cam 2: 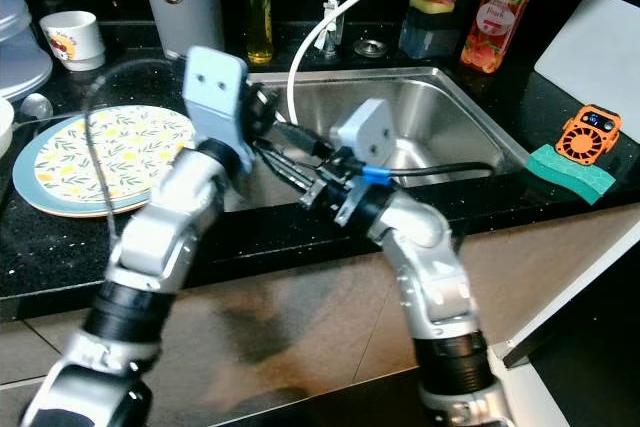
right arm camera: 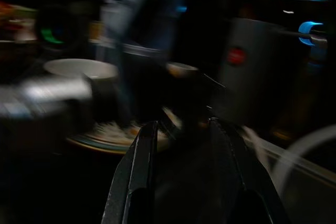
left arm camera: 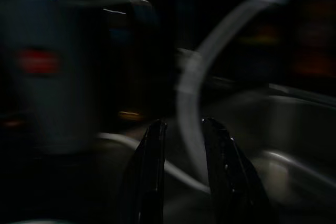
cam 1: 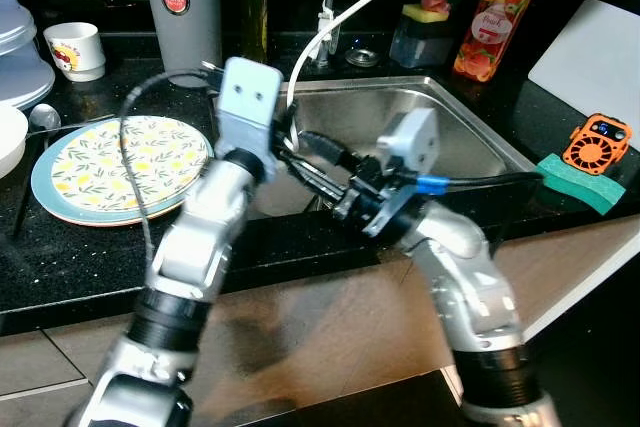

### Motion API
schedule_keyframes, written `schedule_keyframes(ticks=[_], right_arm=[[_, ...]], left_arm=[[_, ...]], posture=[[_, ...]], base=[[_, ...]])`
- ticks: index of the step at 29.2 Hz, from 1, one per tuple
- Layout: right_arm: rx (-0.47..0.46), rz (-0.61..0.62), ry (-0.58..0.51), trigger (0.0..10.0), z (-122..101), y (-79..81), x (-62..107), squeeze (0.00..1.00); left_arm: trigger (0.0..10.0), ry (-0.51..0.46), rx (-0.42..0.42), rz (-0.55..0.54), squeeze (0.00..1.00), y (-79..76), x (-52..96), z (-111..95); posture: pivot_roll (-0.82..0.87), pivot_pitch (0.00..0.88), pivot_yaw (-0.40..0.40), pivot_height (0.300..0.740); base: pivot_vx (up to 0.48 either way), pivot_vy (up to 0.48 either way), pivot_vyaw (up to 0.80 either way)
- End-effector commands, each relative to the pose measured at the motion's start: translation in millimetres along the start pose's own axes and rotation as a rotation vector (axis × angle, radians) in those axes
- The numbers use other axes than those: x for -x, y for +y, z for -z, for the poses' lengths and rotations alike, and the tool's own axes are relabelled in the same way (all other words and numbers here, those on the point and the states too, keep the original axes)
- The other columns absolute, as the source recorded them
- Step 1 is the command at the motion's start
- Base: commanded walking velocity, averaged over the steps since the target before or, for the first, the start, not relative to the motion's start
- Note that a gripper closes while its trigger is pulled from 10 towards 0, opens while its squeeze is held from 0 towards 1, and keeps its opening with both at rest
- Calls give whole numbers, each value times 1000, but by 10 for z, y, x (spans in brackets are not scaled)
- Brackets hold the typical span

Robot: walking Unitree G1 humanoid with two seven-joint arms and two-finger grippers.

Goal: Kitchen organization

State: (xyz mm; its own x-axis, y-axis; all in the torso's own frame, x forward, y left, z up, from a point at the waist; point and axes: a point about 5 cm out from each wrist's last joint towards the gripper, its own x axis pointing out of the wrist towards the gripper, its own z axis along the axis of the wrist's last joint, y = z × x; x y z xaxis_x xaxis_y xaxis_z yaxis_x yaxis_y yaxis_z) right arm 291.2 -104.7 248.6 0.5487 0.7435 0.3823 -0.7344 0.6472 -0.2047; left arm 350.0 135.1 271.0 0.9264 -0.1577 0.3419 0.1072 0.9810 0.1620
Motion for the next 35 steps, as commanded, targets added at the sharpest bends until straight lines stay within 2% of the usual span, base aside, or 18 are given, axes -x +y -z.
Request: schedule_keyframes(ticks=[1, 2, 3, 5, 7, 8, 9, 11, 12, 13, 15, 16, 18, 20, 22, 23, 27, 35], right_arm=[[-16, 20, -1, 10000, -20, -32, 64, 0], [-16, 52, 6, 10000, -36, -87, 153, 0], [-16, 52, 6, 10000, -36, -87, 153, 0], [23, 182, 46, 10000, -12, -278, 318, 0], [23, 182, 46, 10000, -12, -278, 318, 0], [89, 321, 84, 10000, 21, -445, 366, 0], [89, 321, 84, 10000, 21, -445, 366, 0], [181, 698, 160, 10000, 76, -843, 476, 0], [181, 698, 160, 10000, 76, -843, 476, 0], [185, 843, 176, 10000, 85, -978, 536, 0], [185, 843, 176, 10000, 85, -978, 536, 0], [172, 976, 177, 10000, 86, -1090, 617, 0], [116, 1100, 149, 10000, 79, -1171, 706, 0], [91, 1093, 140, 10000, 90, -1150, 669, 0], [86, 1078, 139, 10000, 102, -1132, 633, 0], [83, 1065, 138, 10000, 117, -1113, 595, 0], [77, 1064, 134, 10000, 167, -1097, 491, 0], [66, 1047, 138, 10000, 222, -1073, 386, 0]], left_arm=[[10000, -7, -15, -33, 0, 78, -22, -19], [10000, -15, -28, -92, 0, 259, -26, -52], [10000, -15, -28, -92, 0, 259, -26, -52], [10000, -25, -79, -202, 0, 608, 15, -122], [10000, -25, -79, -202, 0, 608, 15, -122], [10000, -28, -153, -202, 0, 700, 46, -147], [10000, -28, -153, -202, 0, 700, 46, -147], [10000, -2, -291, -44, 0, 735, 130, -190], [10000, -2, -291, -44, 0, 735, 130, -190], [10000, 28, -340, 38, 0, 743, 178, -204], [10000, 28, -340, 38, 0, 743, 178, -204], [10000, 67, -400, 123, 0, 820, 277, -240], [10000, 129, -515, 288, 0, 1017, 554, -360], [10000, 203, -605, 418, 0, 1113, 792, -382], [10000, 243, -635, 458, 0, 1130, 872, -350], [10000, 282, -635, 515, 0, 1103, 966, -299], [10000, 353, -639, 624, 0, 1051, 1126, -184], [10000, 369, -664, 678, 0, 1106, 1094, -160]], posture=[[80, 0, -74, 740], [78, 0, -77, 740], [78, 0, -77, 740], [82, 6, -76, 740], [82, 6, -76, 740], [83, 7, -72, 740], [83, 7, -72, 740], [87, 8, -69, 740], [87, 8, -69, 740], [87, 8, -69, 740], [87, 8, -69, 740], [102, 13, -67, 740], [120, 19, -71, 740], [140, 25, -83, 740], [145, 27, -85, 740], [151, 27, -88, 740], [158, 26, -99, 740], [170, 16, -116, 740]], base=[[0, 0, 0], [0, 0, 0], [0, 0, 0], [0, 0, 0], [0, 0, 0], [0, 0, 0], [0, 0, 0], [0, 0, 0], [0, 0, 0], [0, 0, 0], [0, 0, 0], [0, 0, 0], [0, 0, 0], [0, 0, 0], [0, 0, 0], [0, 0, 0], [0, 0, 0], [0, 0, 0]])
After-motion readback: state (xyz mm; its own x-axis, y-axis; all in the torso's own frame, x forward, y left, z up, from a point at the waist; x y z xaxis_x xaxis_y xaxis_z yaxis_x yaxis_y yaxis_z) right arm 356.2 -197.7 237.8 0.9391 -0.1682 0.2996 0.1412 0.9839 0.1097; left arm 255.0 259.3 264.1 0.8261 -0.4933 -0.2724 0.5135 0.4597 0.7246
